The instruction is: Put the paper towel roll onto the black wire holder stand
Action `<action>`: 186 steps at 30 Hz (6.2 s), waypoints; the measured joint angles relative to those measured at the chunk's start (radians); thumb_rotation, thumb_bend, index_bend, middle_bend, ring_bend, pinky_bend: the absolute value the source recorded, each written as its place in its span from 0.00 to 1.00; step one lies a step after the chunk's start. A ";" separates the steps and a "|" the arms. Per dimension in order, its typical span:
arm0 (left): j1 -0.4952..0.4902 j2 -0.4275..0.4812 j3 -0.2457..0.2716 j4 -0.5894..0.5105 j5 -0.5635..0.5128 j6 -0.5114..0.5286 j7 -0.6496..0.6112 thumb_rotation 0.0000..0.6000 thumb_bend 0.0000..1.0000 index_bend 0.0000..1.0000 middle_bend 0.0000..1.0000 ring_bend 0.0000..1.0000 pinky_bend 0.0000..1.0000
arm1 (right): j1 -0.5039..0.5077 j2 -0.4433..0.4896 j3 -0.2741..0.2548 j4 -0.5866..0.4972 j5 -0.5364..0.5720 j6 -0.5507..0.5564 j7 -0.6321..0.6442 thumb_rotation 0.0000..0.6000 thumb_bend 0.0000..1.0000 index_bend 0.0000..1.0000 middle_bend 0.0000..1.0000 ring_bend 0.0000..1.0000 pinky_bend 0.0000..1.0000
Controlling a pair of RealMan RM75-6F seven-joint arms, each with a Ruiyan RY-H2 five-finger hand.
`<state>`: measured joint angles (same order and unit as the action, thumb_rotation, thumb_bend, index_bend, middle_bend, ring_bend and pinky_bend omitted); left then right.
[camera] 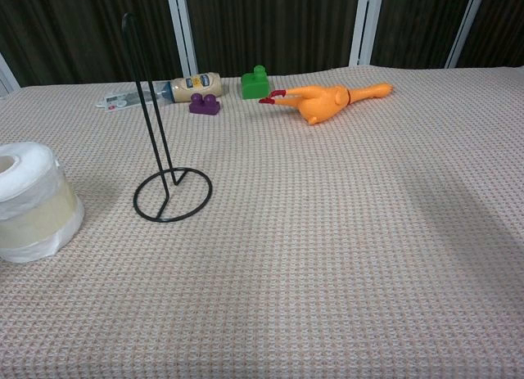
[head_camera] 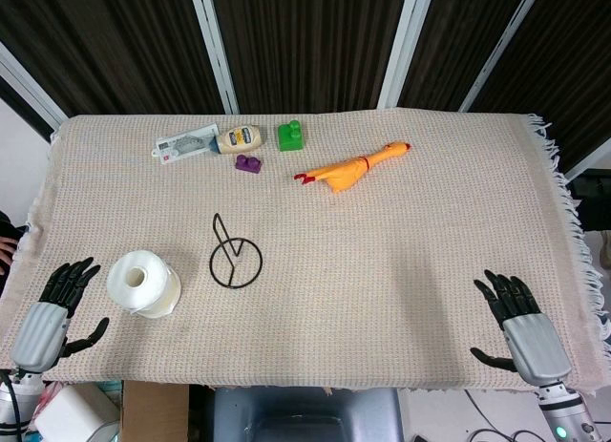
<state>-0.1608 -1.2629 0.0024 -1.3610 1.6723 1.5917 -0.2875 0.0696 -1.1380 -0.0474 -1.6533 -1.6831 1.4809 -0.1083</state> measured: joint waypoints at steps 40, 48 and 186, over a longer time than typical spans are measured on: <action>-0.116 -0.349 -0.001 0.463 -0.088 -0.229 -0.658 1.00 0.30 0.00 0.00 0.00 0.02 | -0.020 0.025 0.016 -0.011 -0.012 0.064 0.072 1.00 0.06 0.00 0.00 0.00 0.00; -0.134 -0.411 -0.063 0.506 -0.175 -0.278 -0.596 1.00 0.38 0.11 0.17 0.21 0.47 | -0.019 0.027 0.019 -0.012 -0.005 0.057 0.072 1.00 0.06 0.00 0.00 0.00 0.00; -0.390 -0.152 -0.190 -0.205 -0.144 -0.218 0.039 1.00 0.30 0.00 0.00 0.00 0.00 | -0.029 0.054 0.010 -0.017 -0.045 0.081 0.117 1.00 0.06 0.00 0.00 0.00 0.00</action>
<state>-0.5511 -1.4151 -0.1876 -1.5659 1.5279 1.3739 -0.2485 0.0410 -1.0838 -0.0373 -1.6705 -1.7278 1.5620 0.0086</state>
